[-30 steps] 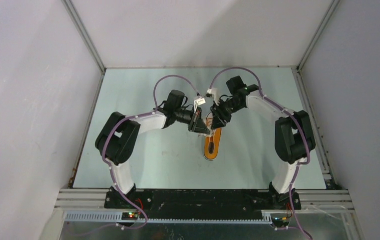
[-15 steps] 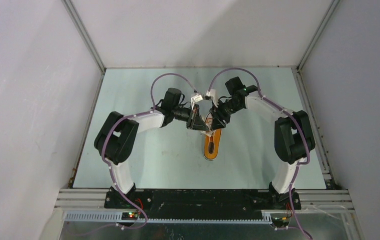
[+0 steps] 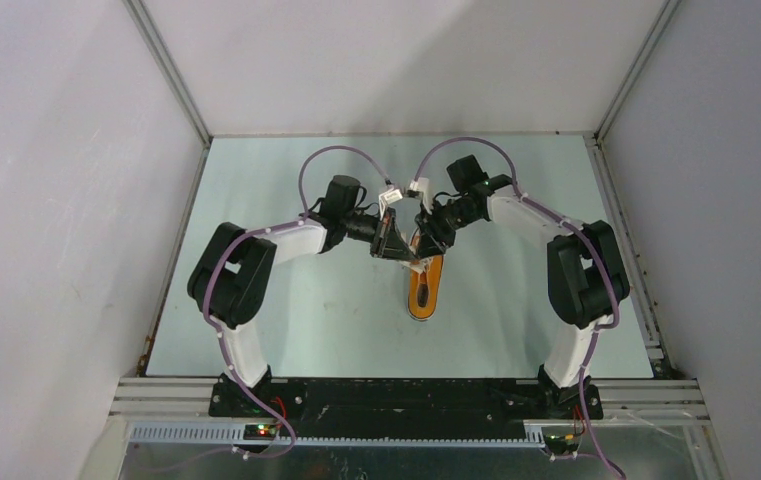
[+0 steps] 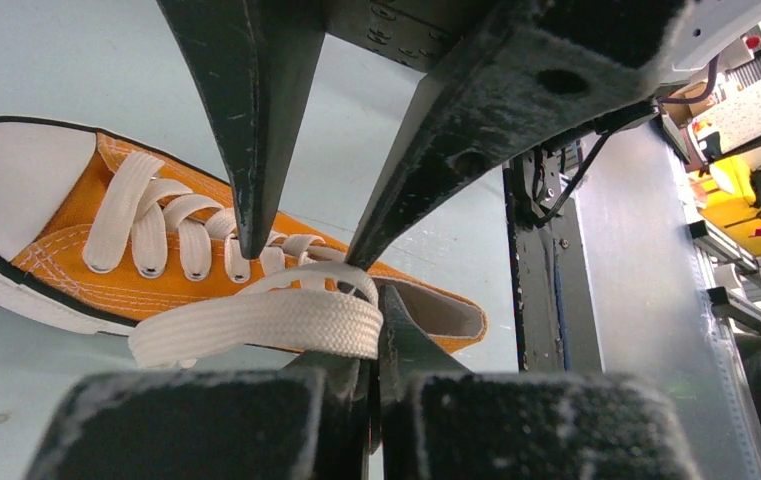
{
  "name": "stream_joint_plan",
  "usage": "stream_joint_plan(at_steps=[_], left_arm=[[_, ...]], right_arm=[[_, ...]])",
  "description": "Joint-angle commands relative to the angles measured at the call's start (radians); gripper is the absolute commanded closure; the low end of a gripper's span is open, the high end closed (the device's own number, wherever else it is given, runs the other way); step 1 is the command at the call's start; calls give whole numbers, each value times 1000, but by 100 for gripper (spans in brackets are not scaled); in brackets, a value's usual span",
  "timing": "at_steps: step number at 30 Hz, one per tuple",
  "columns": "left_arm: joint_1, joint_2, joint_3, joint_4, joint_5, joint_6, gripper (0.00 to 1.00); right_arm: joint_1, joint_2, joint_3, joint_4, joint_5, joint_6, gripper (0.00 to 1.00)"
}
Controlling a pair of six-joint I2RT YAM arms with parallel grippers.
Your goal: Tie the shoes
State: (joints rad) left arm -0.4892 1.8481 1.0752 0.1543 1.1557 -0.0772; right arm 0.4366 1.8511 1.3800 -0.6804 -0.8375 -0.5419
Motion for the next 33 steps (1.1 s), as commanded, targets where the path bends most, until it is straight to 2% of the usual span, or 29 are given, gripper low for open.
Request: stream_joint_plan(at_steps=[1,2,6,7,9,17,20,21,26,28,33], left_arm=[[-26,-8,14,11,36,34,100],[-26,-8,13,11,34,34,100],[-26,-5,10,17,32,29,100],[-26,-2,9,24,32,25,100],[-25,-1,7,36,28,14,100],[-19,-2,8,29,-45,3,100],[-16,6,15,29,-46,4,100],[-15,6,13,39,-42,-9,100],[-15,9,-7,117,-25,-52,100],[-14,6,-19,129,-20,-54,100],[-15,-3,-25,81,-18,3,100]], right_arm=[[39,20,-8,137,-4,80,64],[39,22,-9,146,2,88,65],[39,22,-13,182,4,123,85],[39,19,-14,184,6,127,93],[38,5,-19,187,25,125,100],[-11,-106,-56,192,95,132,100],[-20,-151,-70,136,96,74,100],[-22,-155,-76,131,91,65,99],[-19,-152,-131,107,28,-53,72],[-15,-145,-154,148,19,-83,66],[-9,-105,-159,237,-4,-139,60]])
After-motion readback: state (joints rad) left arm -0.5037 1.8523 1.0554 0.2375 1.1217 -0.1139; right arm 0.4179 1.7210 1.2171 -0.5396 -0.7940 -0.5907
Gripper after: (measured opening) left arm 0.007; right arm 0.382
